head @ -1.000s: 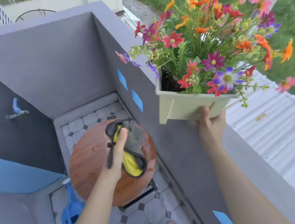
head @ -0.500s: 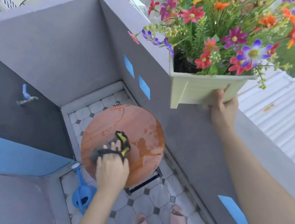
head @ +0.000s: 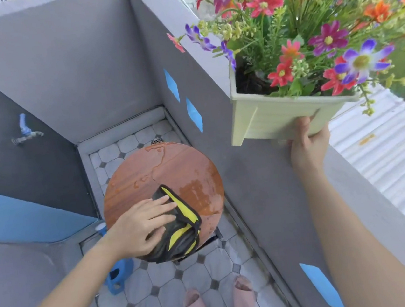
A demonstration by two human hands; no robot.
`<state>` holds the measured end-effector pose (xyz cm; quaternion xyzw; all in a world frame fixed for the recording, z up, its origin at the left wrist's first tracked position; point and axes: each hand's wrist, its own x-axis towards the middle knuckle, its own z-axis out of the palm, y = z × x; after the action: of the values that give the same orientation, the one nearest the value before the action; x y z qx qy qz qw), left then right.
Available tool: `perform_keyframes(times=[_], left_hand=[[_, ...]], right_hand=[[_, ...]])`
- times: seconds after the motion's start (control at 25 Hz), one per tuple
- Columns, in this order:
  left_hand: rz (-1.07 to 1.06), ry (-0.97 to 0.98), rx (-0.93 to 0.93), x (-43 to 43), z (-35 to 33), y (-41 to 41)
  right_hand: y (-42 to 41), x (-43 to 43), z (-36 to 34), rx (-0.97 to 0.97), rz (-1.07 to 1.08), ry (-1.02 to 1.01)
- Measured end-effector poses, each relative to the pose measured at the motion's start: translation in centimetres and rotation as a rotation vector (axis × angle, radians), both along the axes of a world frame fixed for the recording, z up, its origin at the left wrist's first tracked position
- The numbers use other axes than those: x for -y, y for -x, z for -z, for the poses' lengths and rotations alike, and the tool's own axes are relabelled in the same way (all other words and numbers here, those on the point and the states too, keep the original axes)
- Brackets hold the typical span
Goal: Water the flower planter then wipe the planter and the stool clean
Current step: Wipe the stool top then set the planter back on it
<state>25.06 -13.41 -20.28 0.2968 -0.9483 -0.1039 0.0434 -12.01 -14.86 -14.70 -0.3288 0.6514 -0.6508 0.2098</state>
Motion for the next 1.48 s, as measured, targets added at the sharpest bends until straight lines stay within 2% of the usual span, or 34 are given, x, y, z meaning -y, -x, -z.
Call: perform_keyframes(times=[0.08, 0.16, 0.32, 0.52, 0.84, 0.96, 1.04, 1.12, 1.2, 1.24, 1.32, 1.48], left_hand=[[0.197, -0.045, 0.178, 0.6, 1.9, -0.3], [0.191, -0.036, 0.218, -0.8, 3.9, 1.9], [-0.104, -0.051, 0.1, -2.6, 4.9, 8.5], [-0.513, -0.18, 0.115, -0.2, 4.3, 13.6], [-0.916, -0.233, 0.045, 4.9, 4.8, 16.9], [-0.949, -0.312, 0.056, 5.5, 3.9, 17.0], [-0.872, -0.194, -0.03, 6.0, 2.8, 15.8], [-0.528, -0.01, -0.086, 6.9, 3.0, 13.6], [-0.205, -0.023, 0.017, 8.0, 3.7, 11.4], [-0.184, -0.079, 0.08, 8.2, 4.2, 10.7], [-0.326, -0.093, 0.118, 8.7, 5.2, 10.5], [-0.691, -0.098, 0.048, 9.3, 5.1, 10.9]], right_hand=[[-0.1, 0.3, 0.0, 0.004, -0.001, -0.005], [-0.3, 0.2, 0.0, -0.022, 0.008, 0.005], [-0.3, 0.3, 0.0, 0.015, 0.025, -0.015], [-0.3, 0.3, 0.1, 0.002, 0.009, -0.01], [0.1, 0.5, 0.4, 0.017, 0.005, -0.021], [0.1, 0.5, 0.4, 0.003, 0.016, -0.015], [0.1, 0.5, 0.4, 0.006, 0.013, -0.02], [0.1, 0.5, 0.4, 0.005, 0.014, -0.029], [-0.1, 0.4, 0.1, -0.015, 0.023, -0.027], [-0.2, 0.4, 0.1, -0.02, 0.033, -0.026], [-0.1, 0.4, 0.3, -0.005, 0.048, -0.033], [0.2, 0.4, 0.6, 0.033, 0.031, -0.083]])
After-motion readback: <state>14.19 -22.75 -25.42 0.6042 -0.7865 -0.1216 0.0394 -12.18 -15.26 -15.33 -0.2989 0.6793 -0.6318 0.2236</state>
